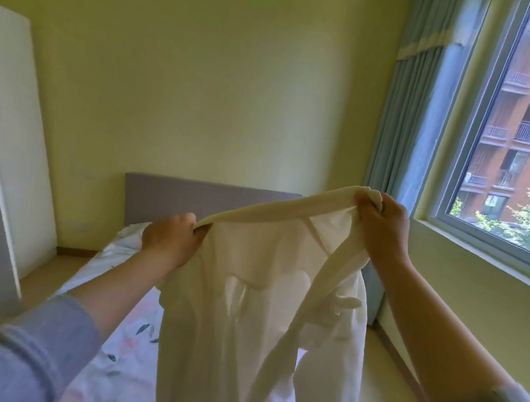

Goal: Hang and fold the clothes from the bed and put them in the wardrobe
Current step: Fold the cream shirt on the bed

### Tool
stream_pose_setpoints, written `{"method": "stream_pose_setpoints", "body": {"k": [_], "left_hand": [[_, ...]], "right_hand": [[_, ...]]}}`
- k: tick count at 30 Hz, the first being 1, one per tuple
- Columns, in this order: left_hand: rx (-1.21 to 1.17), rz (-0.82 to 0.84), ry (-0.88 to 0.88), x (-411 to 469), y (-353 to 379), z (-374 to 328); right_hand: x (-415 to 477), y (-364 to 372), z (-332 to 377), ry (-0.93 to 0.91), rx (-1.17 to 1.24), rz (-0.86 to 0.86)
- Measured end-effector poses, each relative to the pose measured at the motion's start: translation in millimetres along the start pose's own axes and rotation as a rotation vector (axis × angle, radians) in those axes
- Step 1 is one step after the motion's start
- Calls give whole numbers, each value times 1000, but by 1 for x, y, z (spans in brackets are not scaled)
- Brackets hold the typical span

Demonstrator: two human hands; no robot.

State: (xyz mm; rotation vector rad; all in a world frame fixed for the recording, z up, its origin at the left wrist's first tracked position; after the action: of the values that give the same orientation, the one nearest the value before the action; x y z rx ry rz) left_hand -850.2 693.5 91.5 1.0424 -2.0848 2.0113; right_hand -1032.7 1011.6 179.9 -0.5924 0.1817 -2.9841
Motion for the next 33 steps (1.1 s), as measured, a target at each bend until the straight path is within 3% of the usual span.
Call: {"method": "stream_pose_setpoints", "body": {"k": [2, 8, 14, 20, 25, 30, 33], "left_hand": [[32, -10, 14, 11, -15, -1], [-368, -68, -65, 19, -14, -8], [-682, -193, -290, 22, -24, -4], [-1005, -218, -322, 9, -10, -14], [-1095, -258, -226, 9, -28, -34], [-1283, -169, -229, -1, -21, -56], [-1225, -203, -215, -10, -25, -50]], "right_hand": [[4, -3, 6, 8, 19, 7], [12, -1, -6, 151, -6, 106], [9, -10, -14, 256, 124, 150], [-10, 13, -10, 331, 223, 175], [-23, 18, -5, 385, 335, 211], [-49, 43, 8, 364, 342, 346], [-61, 53, 10, 349, 322, 375]]}}
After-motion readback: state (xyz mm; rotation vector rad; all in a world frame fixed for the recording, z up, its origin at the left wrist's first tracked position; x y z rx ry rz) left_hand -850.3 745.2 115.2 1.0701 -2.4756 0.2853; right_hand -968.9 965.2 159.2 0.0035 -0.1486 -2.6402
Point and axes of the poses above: each hand's wrist, its own x-axis towards the middle knuckle, its own y-axis out of the palm, z = x × y, the point moved 9 cm from there along x, towards the middle knuckle, and after that the axes turned 15 degrees about y, right-handed, at the moved point
